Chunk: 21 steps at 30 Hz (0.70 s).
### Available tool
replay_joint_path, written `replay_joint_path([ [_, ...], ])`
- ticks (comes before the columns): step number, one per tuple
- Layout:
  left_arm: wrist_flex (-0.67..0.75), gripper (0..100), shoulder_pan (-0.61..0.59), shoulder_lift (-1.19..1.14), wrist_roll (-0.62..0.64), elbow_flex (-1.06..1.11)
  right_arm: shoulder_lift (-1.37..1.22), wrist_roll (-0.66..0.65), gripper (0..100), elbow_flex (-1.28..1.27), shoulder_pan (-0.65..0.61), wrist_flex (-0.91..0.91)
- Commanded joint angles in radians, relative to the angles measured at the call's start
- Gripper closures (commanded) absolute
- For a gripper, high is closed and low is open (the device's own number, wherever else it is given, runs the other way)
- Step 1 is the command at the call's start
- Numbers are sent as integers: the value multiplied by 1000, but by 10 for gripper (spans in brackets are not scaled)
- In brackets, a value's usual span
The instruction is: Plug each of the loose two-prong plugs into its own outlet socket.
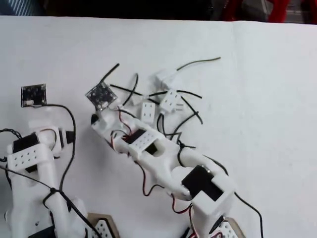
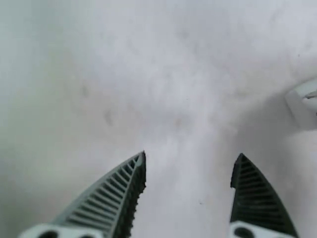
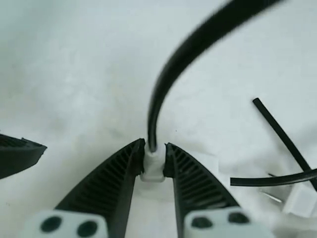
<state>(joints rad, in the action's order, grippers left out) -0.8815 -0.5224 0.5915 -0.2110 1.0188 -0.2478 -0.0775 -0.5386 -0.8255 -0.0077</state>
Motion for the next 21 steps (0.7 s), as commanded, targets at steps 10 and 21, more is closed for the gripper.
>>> replay_joint_path([
  [10, 18, 725, -5, 28, 9, 3, -1, -23, 981, 106, 47, -216],
  [21, 18, 725, -5, 28, 6, 5, -13, -21, 981, 170, 47, -326],
])
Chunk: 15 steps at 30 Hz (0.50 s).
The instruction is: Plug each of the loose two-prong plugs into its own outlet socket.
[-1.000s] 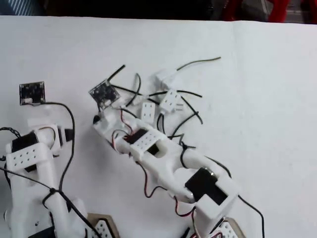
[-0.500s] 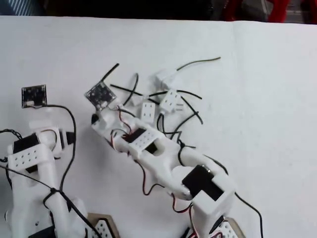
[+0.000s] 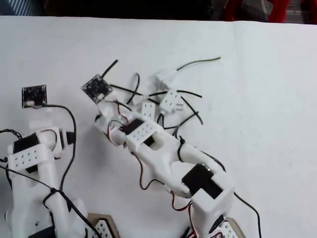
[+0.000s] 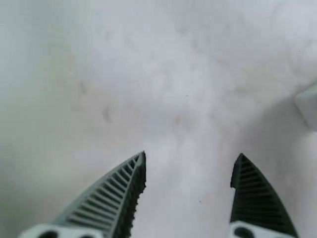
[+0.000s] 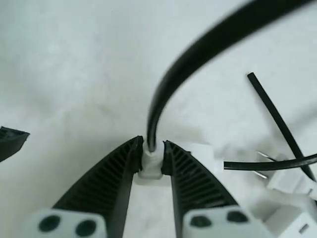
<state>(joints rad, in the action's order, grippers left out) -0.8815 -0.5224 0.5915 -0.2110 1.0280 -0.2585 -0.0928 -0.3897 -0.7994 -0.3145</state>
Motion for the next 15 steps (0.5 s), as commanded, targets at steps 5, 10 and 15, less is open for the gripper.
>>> replay_joint_path([
  [5, 18, 725, -5, 28, 6, -3, -51, -12, 981, 21, 15, -19],
  [10, 68, 725, -8, 28, 5, 37, -88, -37, 981, 28, 16, -19],
  [15, 94, 725, -8, 28, 5, 52, -85, -117, 981, 26, 8, -19],
])
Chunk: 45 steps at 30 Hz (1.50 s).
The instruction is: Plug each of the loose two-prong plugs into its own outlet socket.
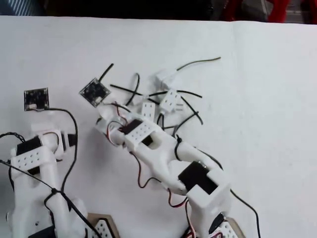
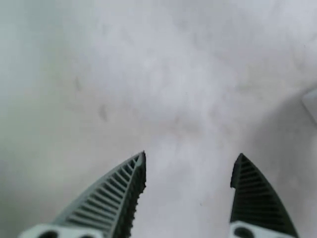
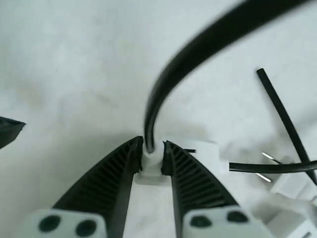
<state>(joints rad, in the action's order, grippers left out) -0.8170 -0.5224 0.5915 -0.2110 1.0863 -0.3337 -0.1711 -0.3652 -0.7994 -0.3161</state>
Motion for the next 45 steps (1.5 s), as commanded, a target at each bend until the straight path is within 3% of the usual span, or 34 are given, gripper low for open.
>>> replay_joint_path([
  [1, 29, 725, -8, 28, 5, -6, 2, -40, 981, 2, 7, -19],
  [15, 32, 725, -8, 28, 3, 9, 545, -35, 981, 0, 22, -203],
  [22, 34, 725, -8, 28, 3, 12, 688, -40, 981, -2, 234, -239],
  [29, 34, 725, -8, 28, 3, 12, 664, -32, 978, 0, 539, -231],
  [34, 34, 725, -8, 28, 3, 14, 550, -32, 978, -2, 684, -170],
  [45, 34, 725, -8, 28, 3, 15, 142, -34, 968, 43, 760, 209],
])
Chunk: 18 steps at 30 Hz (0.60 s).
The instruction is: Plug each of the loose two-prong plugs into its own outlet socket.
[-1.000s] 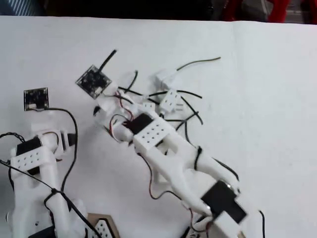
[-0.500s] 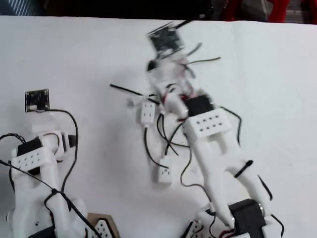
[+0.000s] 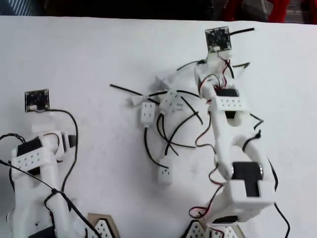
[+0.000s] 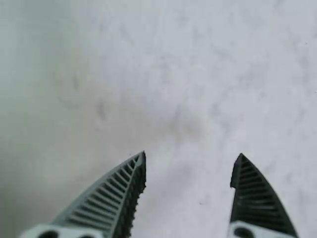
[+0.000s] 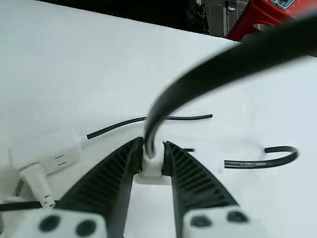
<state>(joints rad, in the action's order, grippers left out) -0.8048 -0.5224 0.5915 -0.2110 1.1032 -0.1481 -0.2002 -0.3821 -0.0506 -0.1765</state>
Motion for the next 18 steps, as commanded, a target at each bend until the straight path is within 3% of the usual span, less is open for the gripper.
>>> replay_joint_path([
  [1, 21, 725, -8, 28, 3, -2, -71, -5, 946, 84, 8, 54],
  [5, 21, 725, -8, 28, 3, -2, -110, 3, 836, 184, 1, -110],
  [12, 40, 725, -7, 27, 3, 2, 7, 129, 833, 285, -8, -432],
  [18, 40, 725, -7, 27, 3, 2, 197, 199, 833, 281, -93, -745],
])
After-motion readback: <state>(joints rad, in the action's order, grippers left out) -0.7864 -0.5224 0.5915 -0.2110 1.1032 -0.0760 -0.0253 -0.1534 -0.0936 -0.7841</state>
